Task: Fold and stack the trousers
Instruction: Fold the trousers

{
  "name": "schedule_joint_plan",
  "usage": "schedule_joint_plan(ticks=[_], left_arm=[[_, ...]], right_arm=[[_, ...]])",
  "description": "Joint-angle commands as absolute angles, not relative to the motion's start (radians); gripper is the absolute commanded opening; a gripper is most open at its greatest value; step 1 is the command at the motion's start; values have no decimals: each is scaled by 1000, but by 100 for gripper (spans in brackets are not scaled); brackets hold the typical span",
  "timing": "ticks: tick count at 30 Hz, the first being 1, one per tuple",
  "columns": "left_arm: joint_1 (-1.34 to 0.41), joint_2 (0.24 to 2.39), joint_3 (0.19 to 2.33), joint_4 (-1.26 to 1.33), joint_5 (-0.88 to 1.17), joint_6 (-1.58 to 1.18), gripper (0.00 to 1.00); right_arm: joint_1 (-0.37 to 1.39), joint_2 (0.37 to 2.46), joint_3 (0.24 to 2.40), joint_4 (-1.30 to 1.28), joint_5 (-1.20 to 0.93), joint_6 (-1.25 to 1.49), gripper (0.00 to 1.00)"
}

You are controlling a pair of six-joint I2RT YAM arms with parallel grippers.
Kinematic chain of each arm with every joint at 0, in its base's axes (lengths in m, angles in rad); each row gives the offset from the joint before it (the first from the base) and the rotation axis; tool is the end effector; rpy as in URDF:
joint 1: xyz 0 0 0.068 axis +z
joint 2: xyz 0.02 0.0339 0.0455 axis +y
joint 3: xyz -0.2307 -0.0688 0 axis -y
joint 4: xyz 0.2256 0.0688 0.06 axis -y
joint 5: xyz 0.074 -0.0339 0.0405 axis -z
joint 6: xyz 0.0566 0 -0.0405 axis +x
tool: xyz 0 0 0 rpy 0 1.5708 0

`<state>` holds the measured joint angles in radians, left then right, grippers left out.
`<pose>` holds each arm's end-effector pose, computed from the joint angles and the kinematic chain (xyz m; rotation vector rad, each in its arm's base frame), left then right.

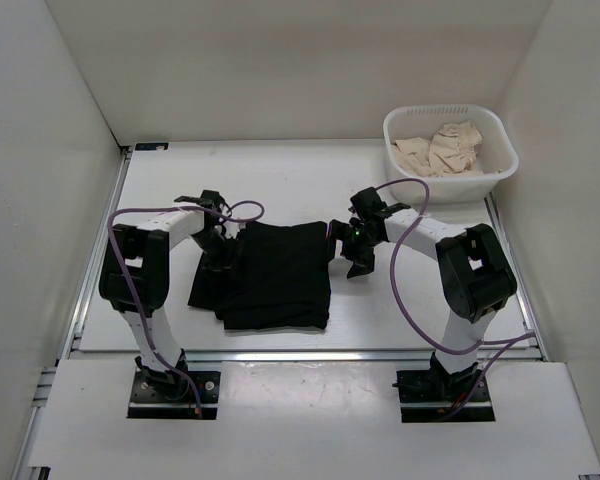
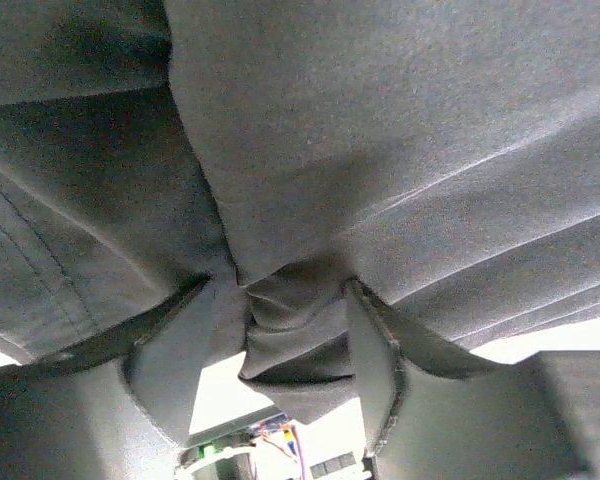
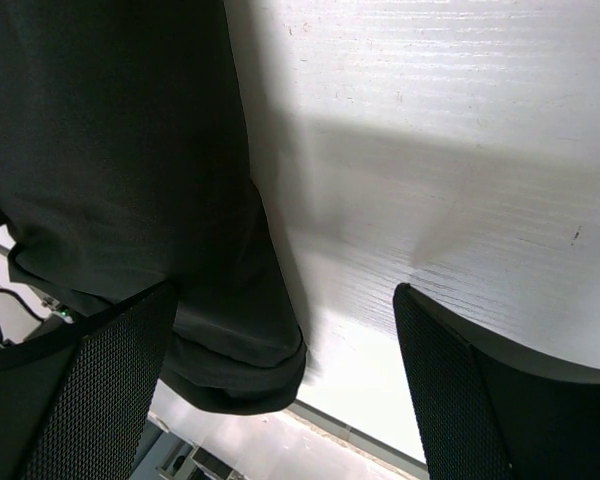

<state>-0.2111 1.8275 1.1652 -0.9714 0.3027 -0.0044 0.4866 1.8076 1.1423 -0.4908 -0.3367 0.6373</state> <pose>0.2755 -0.0763 0.1175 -0.2966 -2.9998 0.4469 0.2918 0.1755 0.1291 0.1140 2.8777 0.7366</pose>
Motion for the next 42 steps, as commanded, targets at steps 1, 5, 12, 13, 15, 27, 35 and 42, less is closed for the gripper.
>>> schedule_joint_plan(ticks=[1, 5, 12, 13, 15, 27, 35, 42], left_arm=[[-207, 1824, 1190, -969, 322, 0, 64], [-219, 1833, 1190, -988, 348, 0, 22], [-233, 1782, 1230, -1024, 321, 0, 14], [-233, 1757, 1242, -1034, 321, 0, 14], [-233, 1738, 1270, -1052, 321, 0, 14], [-177, 1600, 1630, -1321, -87, 0, 14], [9, 1640, 1174, -966, -34, 0, 14], [94, 1796, 1249, -888, -2, 0, 18]], right_arm=[[492, 1781, 1137, -494, -324, 635, 93], [492, 1781, 1137, -494, -324, 635, 93], [492, 1790, 1137, -494, -324, 635, 93], [492, 1790, 1137, -494, -324, 635, 93], [492, 1790, 1128, -494, -324, 635, 93], [505, 1749, 1078, -456, -324, 646, 95], [586, 1805, 1161, -416, -357, 646, 98], [689, 1867, 1272, -267, -413, 661, 98]])
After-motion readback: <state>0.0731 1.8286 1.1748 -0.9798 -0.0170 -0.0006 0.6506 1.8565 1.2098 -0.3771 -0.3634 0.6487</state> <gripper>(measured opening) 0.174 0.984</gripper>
